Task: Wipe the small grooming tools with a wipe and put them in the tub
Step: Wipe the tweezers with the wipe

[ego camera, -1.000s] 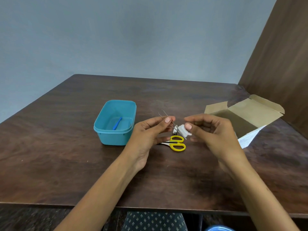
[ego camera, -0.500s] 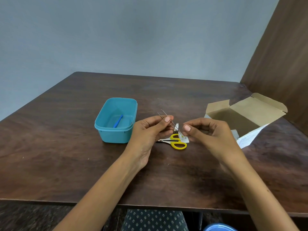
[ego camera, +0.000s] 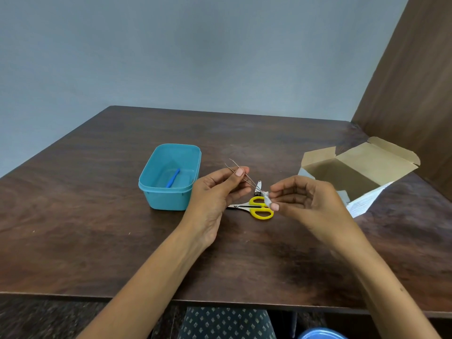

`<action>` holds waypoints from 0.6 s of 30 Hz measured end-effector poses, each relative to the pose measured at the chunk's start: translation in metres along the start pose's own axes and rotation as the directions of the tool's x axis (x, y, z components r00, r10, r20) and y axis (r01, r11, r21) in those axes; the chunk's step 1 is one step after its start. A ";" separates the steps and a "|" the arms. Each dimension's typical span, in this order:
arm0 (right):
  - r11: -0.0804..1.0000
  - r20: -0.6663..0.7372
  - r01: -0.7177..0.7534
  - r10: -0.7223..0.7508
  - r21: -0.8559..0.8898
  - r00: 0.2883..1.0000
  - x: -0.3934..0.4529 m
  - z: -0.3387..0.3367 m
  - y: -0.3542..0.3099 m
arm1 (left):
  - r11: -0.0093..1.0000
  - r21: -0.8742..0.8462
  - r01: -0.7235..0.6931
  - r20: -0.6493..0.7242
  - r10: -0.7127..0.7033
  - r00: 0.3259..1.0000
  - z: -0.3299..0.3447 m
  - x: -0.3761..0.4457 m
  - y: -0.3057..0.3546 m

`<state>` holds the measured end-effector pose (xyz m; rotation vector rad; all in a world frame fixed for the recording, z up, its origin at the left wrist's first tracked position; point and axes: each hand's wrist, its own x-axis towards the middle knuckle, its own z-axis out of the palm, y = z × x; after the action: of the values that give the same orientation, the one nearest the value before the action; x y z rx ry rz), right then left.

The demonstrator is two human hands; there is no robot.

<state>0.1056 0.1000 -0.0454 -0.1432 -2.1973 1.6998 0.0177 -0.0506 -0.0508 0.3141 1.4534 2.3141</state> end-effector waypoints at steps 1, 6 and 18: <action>1.000 -0.001 0.005 -0.005 -0.027 1.000 0.000 -0.002 0.000 | 1.000 -0.006 0.000 -0.007 0.000 1.000 0.000 0.000 0.000; 0.995 -0.053 0.080 -0.083 -0.052 0.995 0.000 -0.002 -0.005 | 1.000 -0.002 -0.009 0.016 0.009 1.000 0.000 0.000 -0.001; 0.977 -0.098 0.212 -0.214 -0.036 0.972 0.004 0.018 -0.002 | 0.992 0.102 -0.070 0.093 0.060 0.994 0.001 -0.004 -0.001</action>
<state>0.0957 0.0841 -0.0463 0.0010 -2.0783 1.5155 0.0222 -0.0511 -0.0516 0.4962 1.5447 2.2467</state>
